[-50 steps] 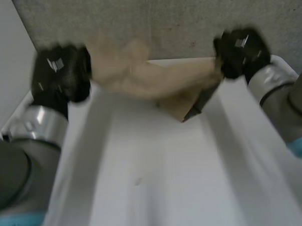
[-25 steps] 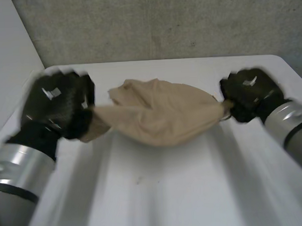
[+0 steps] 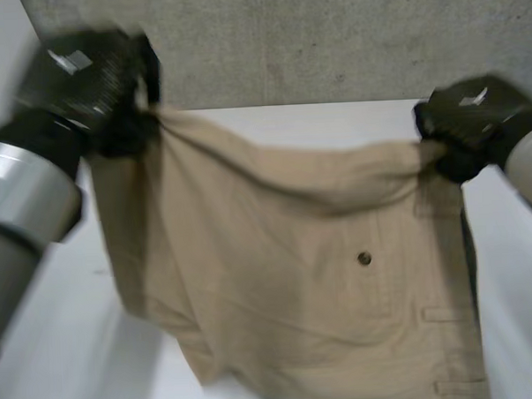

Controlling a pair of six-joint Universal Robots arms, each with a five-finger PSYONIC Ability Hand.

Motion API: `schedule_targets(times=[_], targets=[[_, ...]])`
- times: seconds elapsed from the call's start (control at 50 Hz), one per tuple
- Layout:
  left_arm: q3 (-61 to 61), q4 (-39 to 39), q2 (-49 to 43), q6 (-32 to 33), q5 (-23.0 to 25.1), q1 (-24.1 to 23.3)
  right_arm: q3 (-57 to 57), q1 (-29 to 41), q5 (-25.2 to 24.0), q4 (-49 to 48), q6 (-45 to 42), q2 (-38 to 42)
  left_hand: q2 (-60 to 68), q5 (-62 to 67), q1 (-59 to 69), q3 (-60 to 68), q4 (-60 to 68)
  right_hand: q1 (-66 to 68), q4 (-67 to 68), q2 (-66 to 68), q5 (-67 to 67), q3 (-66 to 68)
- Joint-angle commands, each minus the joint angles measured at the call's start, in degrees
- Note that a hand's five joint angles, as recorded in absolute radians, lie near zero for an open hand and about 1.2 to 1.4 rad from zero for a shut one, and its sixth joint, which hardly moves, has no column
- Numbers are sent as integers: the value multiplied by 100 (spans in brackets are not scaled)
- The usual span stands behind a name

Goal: Fold the shorts.

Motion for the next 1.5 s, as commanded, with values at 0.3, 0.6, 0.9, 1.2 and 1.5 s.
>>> schedule_targets(times=[0.3, 0.6, 0.9, 1.2, 1.5], targets=[[3247, 1020, -1633, 14, -337, 342, -1459, 50, 1027, -3960, 218, 487, 1115, 1350, 1414, 1157, 1071, 2544, 1168, 1242, 1351, 1161], [-466, 1408, -137, -56, -355, 62, -625, 480, 589, -2222, 226, 399, 1115, 1350, 1414, 1157, 1071, 2544, 1168, 1242, 1351, 1161], [-2448, 1505, -1182, -618, -232, -369, 1054, 155, -264, -1105, 174, 1436, 1115, 1350, 1414, 1157, 1071, 2544, 1168, 1242, 1351, 1161], [-2316, 1540, -814, -645, -223, -282, 2794, -389, -809, -2369, 718, 662, 1115, 1350, 1414, 1157, 1071, -259, -1635, -1561, -1452, -1642], [-2106, 1575, -945, -645, -206, 35, 3920, -548, -1196, -3188, 736, 285, 1115, 1350, 1414, 1157, 1071, -1166, -2542, -2468, -2358, -2549]])
